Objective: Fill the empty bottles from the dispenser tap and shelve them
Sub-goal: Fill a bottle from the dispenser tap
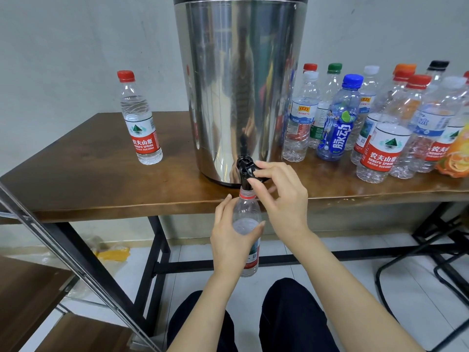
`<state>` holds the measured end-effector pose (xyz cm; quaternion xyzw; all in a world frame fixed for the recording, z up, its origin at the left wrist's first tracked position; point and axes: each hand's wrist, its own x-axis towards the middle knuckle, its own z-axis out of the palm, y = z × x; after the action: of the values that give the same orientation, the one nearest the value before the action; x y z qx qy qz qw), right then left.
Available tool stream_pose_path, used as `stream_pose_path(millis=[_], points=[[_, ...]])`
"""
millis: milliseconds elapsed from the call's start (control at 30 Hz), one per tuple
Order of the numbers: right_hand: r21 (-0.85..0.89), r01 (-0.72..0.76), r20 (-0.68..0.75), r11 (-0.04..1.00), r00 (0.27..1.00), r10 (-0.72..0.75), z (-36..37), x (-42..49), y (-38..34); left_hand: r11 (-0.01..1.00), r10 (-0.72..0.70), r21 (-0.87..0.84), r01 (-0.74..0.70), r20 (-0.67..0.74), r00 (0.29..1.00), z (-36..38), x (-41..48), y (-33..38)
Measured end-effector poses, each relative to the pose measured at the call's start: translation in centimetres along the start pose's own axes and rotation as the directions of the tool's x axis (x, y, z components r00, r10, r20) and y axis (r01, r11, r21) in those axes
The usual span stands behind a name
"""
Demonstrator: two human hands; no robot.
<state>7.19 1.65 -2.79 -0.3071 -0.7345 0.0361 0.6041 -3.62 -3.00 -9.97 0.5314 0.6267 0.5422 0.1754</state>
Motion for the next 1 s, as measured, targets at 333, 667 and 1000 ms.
stream_pose_path(millis=[333, 667, 1000], points=[[0.009, -0.02, 0.028, 1.0, 0.999, 0.02, -0.24, 0.15, 0.89, 1.0, 0.015, 0.004, -0.015, -0.015, 1.0, 0.09, -0.01, -0.02], [0.017, -0.032, 0.009, 0.999, 0.999, 0.032, 0.0, 0.1, 0.91, 1.0, -0.004, 0.003, 0.005, -0.01, 1.0, 0.22, -0.04, -0.12], [0.028, 0.013, -0.035, 1.0, 0.999, -0.012, 0.34, 0.21, 1.09, 1.0, -0.003, -0.014, 0.003, -0.016, 1.0, 0.42, -0.11, -0.15]])
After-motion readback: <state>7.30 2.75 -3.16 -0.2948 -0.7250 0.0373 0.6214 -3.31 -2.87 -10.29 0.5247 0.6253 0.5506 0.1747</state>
